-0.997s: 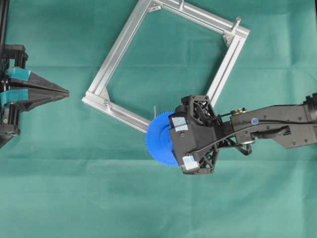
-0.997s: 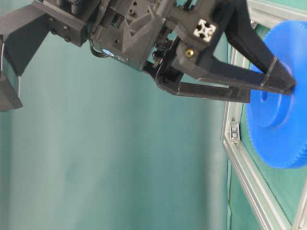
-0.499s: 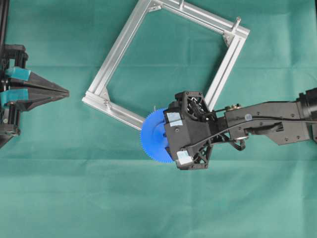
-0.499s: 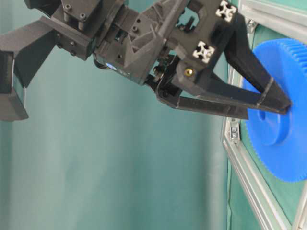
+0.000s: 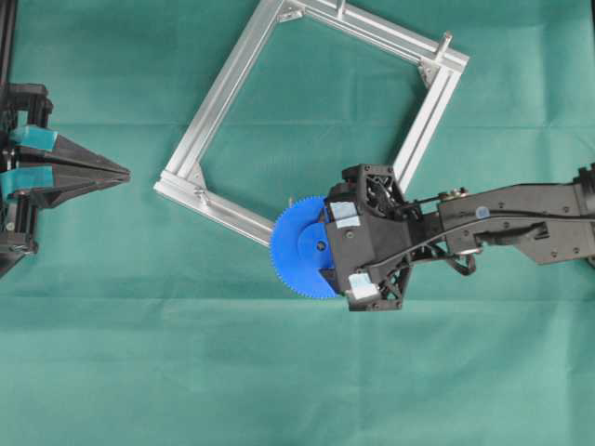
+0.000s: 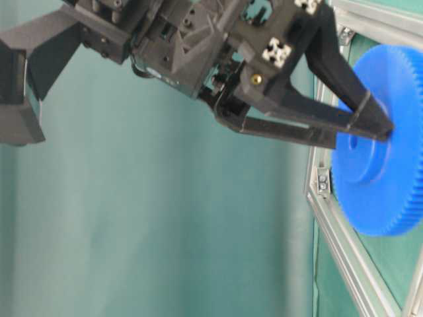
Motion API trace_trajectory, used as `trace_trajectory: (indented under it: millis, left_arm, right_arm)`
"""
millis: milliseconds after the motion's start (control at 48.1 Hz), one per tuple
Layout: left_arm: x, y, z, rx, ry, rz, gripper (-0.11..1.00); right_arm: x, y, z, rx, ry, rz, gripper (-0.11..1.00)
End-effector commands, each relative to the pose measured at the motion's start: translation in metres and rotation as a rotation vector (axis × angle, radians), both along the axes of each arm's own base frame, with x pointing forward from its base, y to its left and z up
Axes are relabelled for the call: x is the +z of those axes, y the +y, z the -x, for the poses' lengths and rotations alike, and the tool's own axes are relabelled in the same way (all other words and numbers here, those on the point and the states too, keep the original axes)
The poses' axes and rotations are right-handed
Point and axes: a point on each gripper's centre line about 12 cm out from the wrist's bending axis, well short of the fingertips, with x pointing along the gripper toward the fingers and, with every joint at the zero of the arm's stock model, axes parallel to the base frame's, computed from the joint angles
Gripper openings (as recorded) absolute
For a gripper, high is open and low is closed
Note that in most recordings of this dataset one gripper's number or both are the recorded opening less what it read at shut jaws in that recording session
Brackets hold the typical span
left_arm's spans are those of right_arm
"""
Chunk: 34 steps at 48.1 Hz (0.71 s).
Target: Find the location of the shaft and insert the gear.
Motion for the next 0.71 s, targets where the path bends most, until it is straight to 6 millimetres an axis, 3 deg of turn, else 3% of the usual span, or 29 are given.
trace_trajectory:
  millis: [0,686]
  left_arm:
    - [0.004,0.001,-0.002,0.004,-0.011,0.003,0.01]
    - [0.003,0.001,-0.002,0.004,-0.005,0.003,0.01]
  right_arm:
    - [0.0,-0.006,0.001,-0.014,0.0,0.002,0.69]
    - [-0.005,-0.016,-0.004,-0.032,-0.042,-0.013,0.69]
